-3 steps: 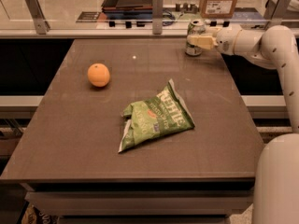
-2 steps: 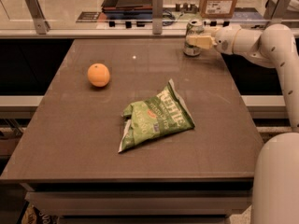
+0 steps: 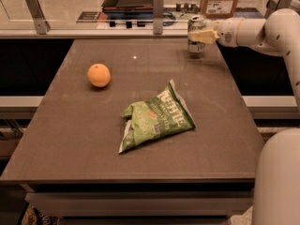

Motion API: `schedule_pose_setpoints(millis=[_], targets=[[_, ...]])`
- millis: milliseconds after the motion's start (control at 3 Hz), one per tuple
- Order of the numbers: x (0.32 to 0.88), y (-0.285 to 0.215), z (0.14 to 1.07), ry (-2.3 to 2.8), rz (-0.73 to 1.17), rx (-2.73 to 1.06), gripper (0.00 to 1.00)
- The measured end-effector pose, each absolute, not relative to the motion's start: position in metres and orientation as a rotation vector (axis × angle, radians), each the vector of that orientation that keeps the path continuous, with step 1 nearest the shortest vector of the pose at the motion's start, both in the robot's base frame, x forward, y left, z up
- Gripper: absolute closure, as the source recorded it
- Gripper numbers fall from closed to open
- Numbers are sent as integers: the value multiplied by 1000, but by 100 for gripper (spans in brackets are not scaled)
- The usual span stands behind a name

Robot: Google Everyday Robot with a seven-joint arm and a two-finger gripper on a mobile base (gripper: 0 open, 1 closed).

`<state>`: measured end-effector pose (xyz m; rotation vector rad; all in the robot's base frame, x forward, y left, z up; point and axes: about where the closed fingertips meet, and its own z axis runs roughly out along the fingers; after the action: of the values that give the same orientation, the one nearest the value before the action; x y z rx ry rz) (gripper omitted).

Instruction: Knock 7up can over

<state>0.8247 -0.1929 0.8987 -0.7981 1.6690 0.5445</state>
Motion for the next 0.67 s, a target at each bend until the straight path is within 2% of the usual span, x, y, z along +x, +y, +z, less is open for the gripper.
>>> schedule_pose_setpoints(millis=[667], targets=[[818, -189, 907, 1834, 459, -876, 100]])
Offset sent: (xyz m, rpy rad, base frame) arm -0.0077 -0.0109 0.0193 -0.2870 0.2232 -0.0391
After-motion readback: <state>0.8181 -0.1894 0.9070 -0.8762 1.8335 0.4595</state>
